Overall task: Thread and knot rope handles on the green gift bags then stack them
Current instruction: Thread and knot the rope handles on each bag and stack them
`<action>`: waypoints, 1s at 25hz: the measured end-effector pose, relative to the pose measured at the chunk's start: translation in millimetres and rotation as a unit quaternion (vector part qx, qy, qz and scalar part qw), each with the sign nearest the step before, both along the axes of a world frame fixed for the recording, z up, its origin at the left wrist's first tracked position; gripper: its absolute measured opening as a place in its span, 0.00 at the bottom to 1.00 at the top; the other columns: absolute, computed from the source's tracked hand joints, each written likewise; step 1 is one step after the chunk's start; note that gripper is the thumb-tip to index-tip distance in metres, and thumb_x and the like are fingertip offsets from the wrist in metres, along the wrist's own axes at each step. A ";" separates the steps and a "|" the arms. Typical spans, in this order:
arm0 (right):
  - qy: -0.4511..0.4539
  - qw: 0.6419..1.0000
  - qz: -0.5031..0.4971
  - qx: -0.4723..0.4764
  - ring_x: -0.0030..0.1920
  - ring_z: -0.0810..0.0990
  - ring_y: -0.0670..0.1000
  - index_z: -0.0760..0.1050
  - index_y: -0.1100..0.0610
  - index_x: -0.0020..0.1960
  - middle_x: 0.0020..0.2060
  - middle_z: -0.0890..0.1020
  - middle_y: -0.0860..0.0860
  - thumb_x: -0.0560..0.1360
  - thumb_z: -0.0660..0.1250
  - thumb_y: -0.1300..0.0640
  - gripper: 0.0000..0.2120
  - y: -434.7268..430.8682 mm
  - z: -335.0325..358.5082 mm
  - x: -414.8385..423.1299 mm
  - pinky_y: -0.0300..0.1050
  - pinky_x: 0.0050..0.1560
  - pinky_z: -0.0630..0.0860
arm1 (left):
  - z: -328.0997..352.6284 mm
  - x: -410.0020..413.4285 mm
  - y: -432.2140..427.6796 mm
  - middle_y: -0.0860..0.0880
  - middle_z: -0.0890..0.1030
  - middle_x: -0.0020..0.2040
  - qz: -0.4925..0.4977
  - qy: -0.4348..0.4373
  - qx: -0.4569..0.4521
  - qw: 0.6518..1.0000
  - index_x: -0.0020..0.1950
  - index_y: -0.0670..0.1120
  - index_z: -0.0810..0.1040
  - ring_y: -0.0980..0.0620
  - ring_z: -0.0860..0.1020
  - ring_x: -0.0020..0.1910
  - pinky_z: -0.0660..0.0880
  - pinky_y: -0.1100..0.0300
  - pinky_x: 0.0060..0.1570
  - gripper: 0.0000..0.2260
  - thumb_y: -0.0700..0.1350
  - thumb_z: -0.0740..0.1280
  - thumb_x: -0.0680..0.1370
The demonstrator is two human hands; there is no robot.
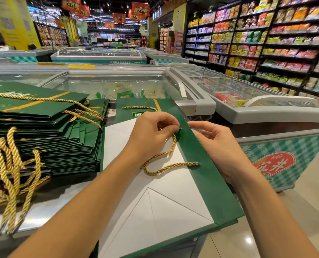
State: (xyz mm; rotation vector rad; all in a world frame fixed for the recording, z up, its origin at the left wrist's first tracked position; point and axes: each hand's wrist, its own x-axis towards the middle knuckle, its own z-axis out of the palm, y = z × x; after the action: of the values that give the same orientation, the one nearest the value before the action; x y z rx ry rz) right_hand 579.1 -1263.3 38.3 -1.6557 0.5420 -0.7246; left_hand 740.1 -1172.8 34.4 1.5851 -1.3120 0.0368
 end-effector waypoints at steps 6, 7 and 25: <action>0.010 0.998 0.058 0.002 0.40 0.86 0.46 0.82 0.50 0.61 0.45 0.88 0.50 0.82 0.66 0.54 0.10 2.4 6.0 0.2 0.38 0.35 0.79 | 0.4 -1.8 -3.7 0.53 0.83 0.43 0.014 -0.014 -0.013 1.000 0.49 0.49 0.87 0.57 0.79 0.42 0.72 0.70 0.40 0.04 0.42 0.75 0.75; 0.018 0.997 0.071 0.003 0.38 0.85 0.45 0.83 0.50 0.60 0.43 0.88 0.50 0.83 0.65 0.53 0.10 2.9 7.4 0.3 0.37 0.33 0.78 | 1.3 -1.8 -3.3 0.53 0.83 0.44 0.012 -0.005 -0.016 1.000 0.50 0.49 0.87 0.57 0.79 0.42 0.72 0.69 0.40 0.05 0.42 0.74 0.76; -0.029 0.994 -0.103 -0.007 0.28 0.79 0.45 0.82 0.58 0.51 0.37 0.85 0.52 0.82 0.66 0.61 0.06 -4.8 -7.5 9.4 0.39 0.27 0.75 | 0.7 -11.5 0.7 0.51 0.70 0.48 -0.060 -0.063 0.095 0.992 0.58 0.55 0.76 0.61 0.70 0.43 0.65 0.72 0.42 0.13 0.42 0.65 0.76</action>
State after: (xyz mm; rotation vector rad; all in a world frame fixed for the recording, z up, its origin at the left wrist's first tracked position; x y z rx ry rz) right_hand 588.5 -1268.1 30.7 -1.6017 0.6733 -0.9259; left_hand 728.6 -1172.2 35.1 1.6824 -1.5467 -0.0658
